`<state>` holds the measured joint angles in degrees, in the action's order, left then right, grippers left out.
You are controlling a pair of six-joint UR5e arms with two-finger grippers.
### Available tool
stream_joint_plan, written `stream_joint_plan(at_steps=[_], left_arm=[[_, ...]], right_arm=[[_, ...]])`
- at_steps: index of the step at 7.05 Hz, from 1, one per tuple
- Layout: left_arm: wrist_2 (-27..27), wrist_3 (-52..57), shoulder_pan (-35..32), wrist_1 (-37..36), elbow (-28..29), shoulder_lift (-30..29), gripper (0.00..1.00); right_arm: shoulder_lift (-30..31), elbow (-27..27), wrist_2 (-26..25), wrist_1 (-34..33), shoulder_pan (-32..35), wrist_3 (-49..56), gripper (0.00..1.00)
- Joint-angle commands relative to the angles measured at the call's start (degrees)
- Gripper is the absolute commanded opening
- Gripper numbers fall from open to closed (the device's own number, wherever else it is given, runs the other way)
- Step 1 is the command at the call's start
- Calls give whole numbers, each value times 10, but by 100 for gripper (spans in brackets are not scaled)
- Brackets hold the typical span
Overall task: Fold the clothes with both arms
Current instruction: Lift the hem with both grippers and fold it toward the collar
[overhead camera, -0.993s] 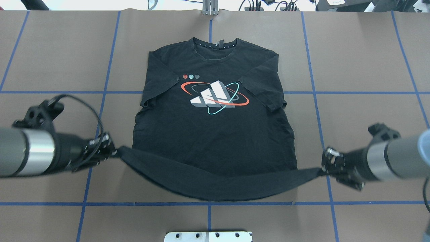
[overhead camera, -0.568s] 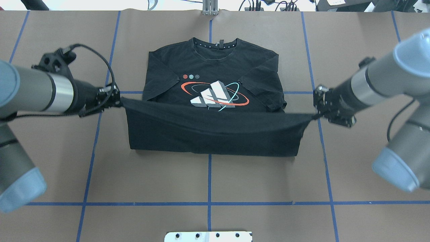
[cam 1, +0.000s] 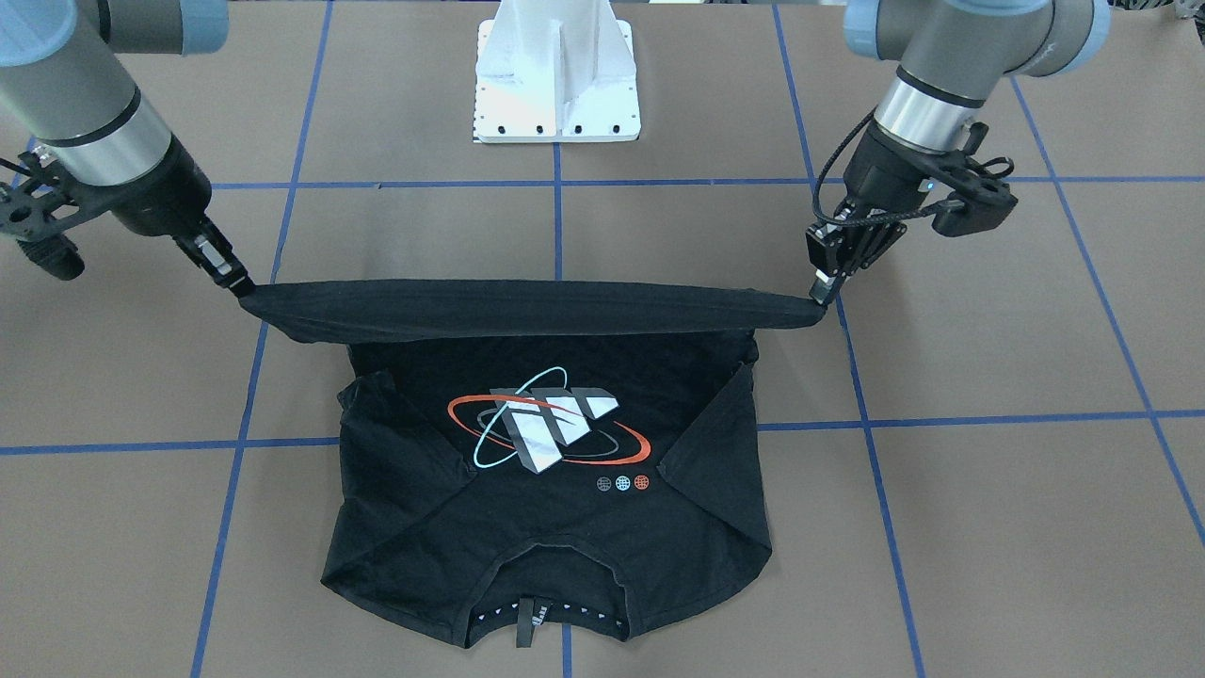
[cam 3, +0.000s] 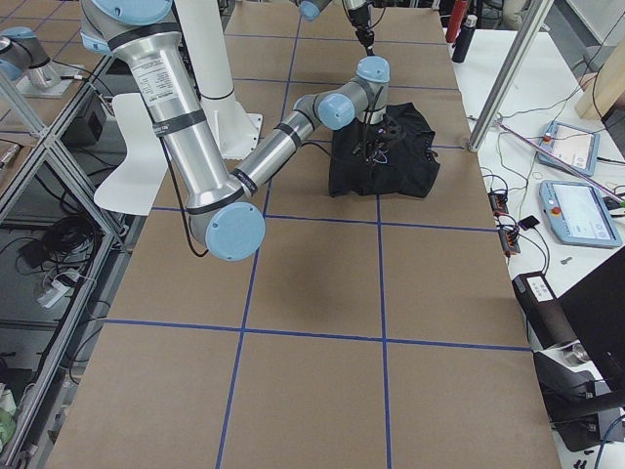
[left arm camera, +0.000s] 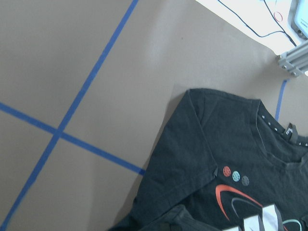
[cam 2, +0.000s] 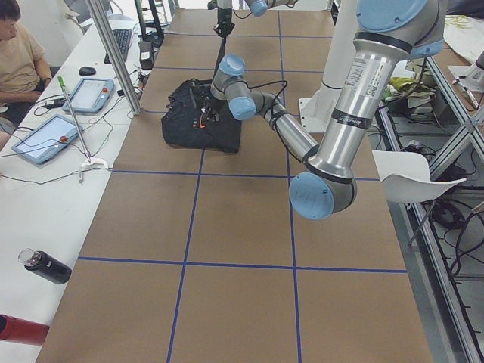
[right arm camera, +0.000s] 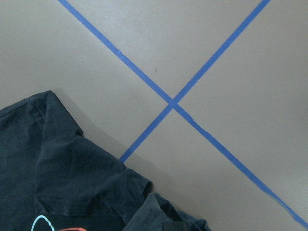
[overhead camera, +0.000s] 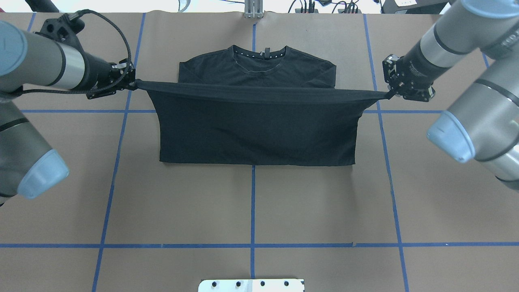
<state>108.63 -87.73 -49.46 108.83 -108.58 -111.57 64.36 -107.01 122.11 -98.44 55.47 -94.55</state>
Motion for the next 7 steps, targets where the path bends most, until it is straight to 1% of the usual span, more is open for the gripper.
stream_joint_plan(at_steps=[1,2,3,4,5,6,7], left_arm=[[-1,3,-19,25,106,-69,0],[-2,4,-29,93,162,-70,0],[-3,3,-30,136,206,-80,0],[-4,1,-30,140,235,-98,0],[-6,1,-30,152,256,-106,0],[-21,1,-30,176,287,-118,0],[-22,1,-30,201,315,-128,0]], right_arm=[[-70,106,-5,5,7,30,0],[-98,163,-8,28,7,41,0],[-121,236,-24,93,6,38,0],[-129,291,-33,145,6,38,0],[-135,319,-45,170,4,39,0],[-139,330,-51,177,3,41,0],[-152,346,-52,178,1,41,0]])
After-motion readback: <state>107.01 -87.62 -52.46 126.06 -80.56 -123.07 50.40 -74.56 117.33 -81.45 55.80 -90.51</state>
